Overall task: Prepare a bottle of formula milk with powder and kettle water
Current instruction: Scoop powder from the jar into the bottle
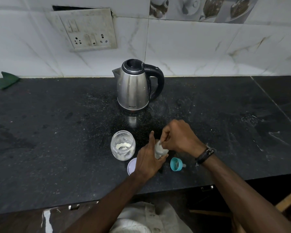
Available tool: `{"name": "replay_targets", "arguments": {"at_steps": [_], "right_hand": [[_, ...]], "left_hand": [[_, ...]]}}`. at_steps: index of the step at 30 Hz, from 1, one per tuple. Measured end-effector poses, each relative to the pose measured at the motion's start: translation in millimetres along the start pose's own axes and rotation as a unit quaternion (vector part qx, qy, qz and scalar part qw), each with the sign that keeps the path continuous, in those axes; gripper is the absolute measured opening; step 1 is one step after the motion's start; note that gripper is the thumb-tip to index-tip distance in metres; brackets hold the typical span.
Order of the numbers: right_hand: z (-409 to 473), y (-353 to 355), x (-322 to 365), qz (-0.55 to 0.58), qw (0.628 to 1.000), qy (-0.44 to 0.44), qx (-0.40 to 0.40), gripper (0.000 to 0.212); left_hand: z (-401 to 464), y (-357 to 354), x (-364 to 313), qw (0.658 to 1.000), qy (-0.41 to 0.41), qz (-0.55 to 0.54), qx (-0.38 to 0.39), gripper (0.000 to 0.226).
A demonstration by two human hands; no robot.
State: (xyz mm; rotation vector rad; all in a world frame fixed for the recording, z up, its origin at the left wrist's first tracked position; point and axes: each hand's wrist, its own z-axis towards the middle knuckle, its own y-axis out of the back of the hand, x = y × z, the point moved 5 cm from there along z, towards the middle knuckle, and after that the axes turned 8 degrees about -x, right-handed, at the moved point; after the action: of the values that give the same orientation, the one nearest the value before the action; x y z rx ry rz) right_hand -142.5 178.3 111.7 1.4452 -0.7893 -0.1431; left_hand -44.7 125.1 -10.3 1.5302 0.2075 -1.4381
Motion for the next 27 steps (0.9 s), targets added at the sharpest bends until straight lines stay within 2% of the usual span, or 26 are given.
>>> {"name": "replay_targets", "arguments": {"at_steps": [3, 7, 10, 13, 16, 19, 25, 27], "right_hand": [[-0.3, 2.8, -2.0, -0.04, 0.999, 0.005, -0.028, 0.013], [-1.8, 2.5, 0.7, 0.002, 1.0, 0.0, -0.004, 0.012], [-2.0, 3.8, 1.1, -0.047, 0.998, 0.015, -0.035, 0.011], [-2.4, 0.0, 2.0, -0.009, 1.0, 0.016, -0.017, 0.01], [-1.9, 0.9, -3.1, -0.038, 0.999, 0.006, -0.032, 0.011], [-6.1, 4.1, -2.9, -0.009, 1.0, 0.003, -0.021, 0.012], [-0.3, 46.4, -21.1, 0.002, 0.999, -0.025, -0.04, 0.014], [-0.7, 67.0, -22.9, 0.032, 0.997, -0.033, -0.068, 0.012]], "left_hand": [[-2.1, -0.1, -1.2, 1.0, -0.005, -0.002, -0.003, 0.1], [-1.8, 0.3, 0.4, 1.0, 0.004, -0.004, -0.003, 0.1], [-1.8, -1.6, 1.2, 1.0, 0.005, -0.002, 0.004, 0.1], [-0.5, -1.0, 1.7, 1.0, 0.019, -0.005, 0.006, 0.101], [-1.3, -0.8, 1.4, 1.0, 0.012, -0.014, 0.003, 0.102], [-1.8, 0.5, -0.5, 1.0, 0.007, -0.016, 0.004, 0.1], [-3.5, -2.9, 2.2, 1.0, 0.002, -0.008, 0.0, 0.101], [-4.1, -4.8, 3.8, 1.0, 0.011, -0.007, 0.001, 0.101]]}}
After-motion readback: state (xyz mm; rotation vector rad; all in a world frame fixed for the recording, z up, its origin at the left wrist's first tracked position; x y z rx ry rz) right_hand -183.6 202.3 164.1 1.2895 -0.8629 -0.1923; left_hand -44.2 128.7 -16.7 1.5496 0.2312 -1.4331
